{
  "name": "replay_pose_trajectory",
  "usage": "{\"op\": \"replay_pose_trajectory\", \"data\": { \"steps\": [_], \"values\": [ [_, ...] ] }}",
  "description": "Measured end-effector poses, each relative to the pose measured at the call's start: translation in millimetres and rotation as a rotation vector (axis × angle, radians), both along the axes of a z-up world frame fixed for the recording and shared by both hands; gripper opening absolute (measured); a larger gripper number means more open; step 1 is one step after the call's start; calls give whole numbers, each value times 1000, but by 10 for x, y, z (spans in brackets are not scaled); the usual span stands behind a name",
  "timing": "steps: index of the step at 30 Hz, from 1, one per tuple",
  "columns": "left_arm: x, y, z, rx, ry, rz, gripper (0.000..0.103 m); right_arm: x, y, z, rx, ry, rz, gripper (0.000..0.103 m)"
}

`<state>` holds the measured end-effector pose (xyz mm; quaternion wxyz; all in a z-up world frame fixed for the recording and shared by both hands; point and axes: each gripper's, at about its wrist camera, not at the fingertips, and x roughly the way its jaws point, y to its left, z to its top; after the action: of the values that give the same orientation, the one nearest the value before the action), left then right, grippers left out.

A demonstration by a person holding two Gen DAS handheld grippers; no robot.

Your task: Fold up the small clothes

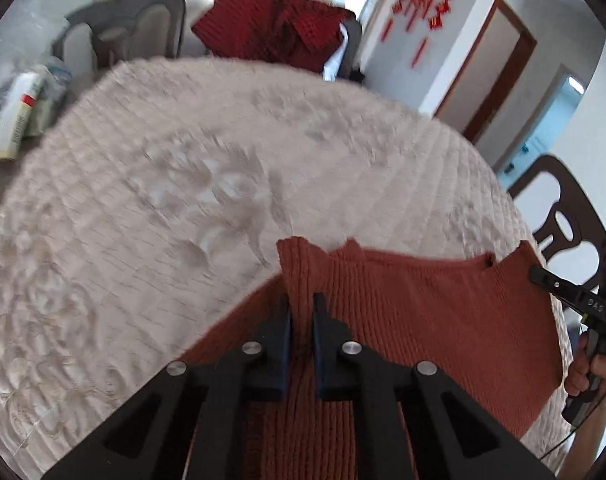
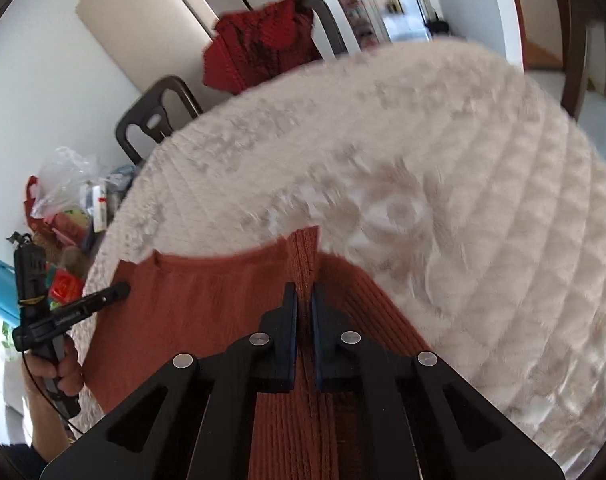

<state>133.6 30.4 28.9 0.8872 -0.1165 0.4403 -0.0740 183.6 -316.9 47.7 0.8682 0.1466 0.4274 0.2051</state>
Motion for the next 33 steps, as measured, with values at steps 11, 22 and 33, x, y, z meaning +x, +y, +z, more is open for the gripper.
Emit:
{"op": "replay_pose_trajectory", "data": {
  "steps": [11,22,33],
  "values": [
    [81,138,-99,-10,34,45,14,248,-212,-266,63,109,-76,9],
    [-737,-98,170,30,-123,-45,22,-800,7,-3,-70,-54,25,11],
    [-964,-507,72,87,-110,-144,21,-1086,159,16,-75,-92,63,11]
  ]
}}
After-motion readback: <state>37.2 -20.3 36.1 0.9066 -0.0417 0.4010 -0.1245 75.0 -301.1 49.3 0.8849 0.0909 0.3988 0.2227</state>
